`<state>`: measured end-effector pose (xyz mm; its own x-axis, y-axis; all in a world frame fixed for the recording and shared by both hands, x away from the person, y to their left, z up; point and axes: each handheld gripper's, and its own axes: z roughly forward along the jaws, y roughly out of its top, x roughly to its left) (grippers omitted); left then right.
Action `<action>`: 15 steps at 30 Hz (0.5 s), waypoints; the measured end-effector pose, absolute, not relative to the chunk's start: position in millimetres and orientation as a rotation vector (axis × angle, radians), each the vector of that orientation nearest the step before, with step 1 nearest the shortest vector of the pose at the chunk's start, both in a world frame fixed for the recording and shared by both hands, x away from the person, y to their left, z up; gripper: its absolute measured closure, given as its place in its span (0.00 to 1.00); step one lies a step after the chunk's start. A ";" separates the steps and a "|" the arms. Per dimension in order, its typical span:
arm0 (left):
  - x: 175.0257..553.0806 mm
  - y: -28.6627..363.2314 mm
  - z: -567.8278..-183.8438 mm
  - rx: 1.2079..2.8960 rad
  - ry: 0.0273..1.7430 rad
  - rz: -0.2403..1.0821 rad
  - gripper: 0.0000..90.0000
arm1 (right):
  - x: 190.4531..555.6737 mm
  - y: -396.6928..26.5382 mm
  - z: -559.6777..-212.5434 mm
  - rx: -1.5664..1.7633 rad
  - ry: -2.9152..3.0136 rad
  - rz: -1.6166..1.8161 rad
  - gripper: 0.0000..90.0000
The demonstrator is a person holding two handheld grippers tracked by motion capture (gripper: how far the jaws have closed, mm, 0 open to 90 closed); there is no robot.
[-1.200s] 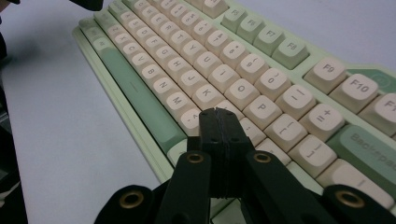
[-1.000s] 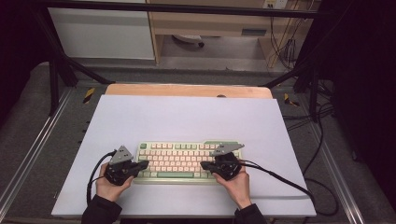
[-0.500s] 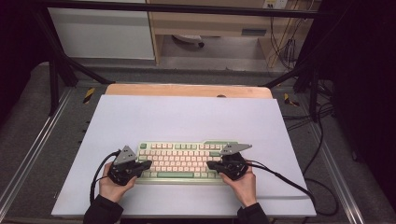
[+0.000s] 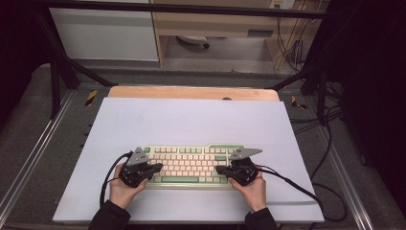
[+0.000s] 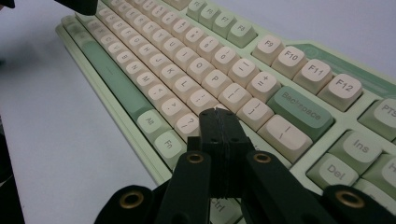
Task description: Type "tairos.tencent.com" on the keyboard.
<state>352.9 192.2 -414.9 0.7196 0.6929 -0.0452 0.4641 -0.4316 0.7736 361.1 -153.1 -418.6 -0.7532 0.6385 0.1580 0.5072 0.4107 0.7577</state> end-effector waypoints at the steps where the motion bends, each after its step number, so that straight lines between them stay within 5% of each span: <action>1: 353.5 190.6 -414.6 2.108 0.873 0.356 1.00 | 360.8 -153.1 -418.5 1.028 2.504 1.260 1.00; 15: 365.2 171.9 -410.6 2.115 0.865 0.352 1.00 | 359.8 -153.5 -418.0 1.024 2.504 1.257 1.00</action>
<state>365.2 171.9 -410.6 0.7268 0.6856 -0.0424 0.4606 -0.4406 0.7705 359.8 -153.5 -418.0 -0.7534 0.6390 0.1553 0.5064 0.4130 0.7570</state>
